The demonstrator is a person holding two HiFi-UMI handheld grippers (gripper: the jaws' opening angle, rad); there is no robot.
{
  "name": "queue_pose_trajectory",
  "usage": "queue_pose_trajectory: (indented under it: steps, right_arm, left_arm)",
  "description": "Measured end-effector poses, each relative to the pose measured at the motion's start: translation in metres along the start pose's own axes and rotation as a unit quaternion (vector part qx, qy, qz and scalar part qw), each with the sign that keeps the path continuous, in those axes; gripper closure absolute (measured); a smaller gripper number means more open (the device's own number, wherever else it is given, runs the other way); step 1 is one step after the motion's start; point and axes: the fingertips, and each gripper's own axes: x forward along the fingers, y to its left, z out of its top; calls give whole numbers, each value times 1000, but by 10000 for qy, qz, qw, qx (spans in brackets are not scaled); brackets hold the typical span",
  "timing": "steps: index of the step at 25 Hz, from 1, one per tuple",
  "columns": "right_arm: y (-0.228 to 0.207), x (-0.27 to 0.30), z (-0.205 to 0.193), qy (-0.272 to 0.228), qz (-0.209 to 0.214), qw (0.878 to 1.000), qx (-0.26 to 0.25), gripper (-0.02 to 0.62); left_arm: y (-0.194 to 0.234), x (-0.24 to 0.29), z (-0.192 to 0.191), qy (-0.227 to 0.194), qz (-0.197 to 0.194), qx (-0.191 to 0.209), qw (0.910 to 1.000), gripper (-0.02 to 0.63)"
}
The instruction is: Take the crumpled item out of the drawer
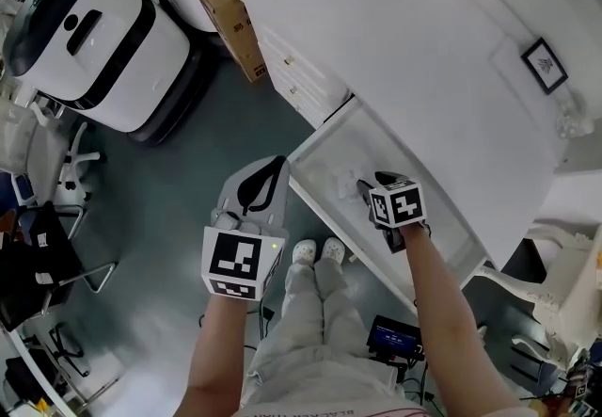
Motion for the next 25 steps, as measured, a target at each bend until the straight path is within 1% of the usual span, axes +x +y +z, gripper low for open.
queue_pose_trajectory:
  steps: [4, 8, 11, 16, 21, 25]
  right_arm:
    - [-4, 16, -9, 254, 14, 9996, 111, 405]
    - [0, 24, -15, 429, 4, 9991, -2, 420]
    - [5, 27, -15, 433, -18, 9990, -130, 465]
    - [7, 27, -13, 472, -54, 9985, -258, 523]
    - [6, 20, -14, 491, -136, 9983, -274, 529]
    - [8, 9, -11, 392, -132, 9988, -270, 531]
  left_arm:
    - [4, 0, -9, 93, 54, -87, 9999, 595]
    - [9, -5, -17, 153, 105, -124, 9998, 595]
    - [15, -8, -20, 188, 151, -168, 9996, 595]
    - [19, -6, -20, 173, 170, -209, 9995, 595]
    - [19, -6, -17, 142, 143, -208, 9996, 595]
    - [21, -10, -10, 73, 164, -220, 9996, 595]
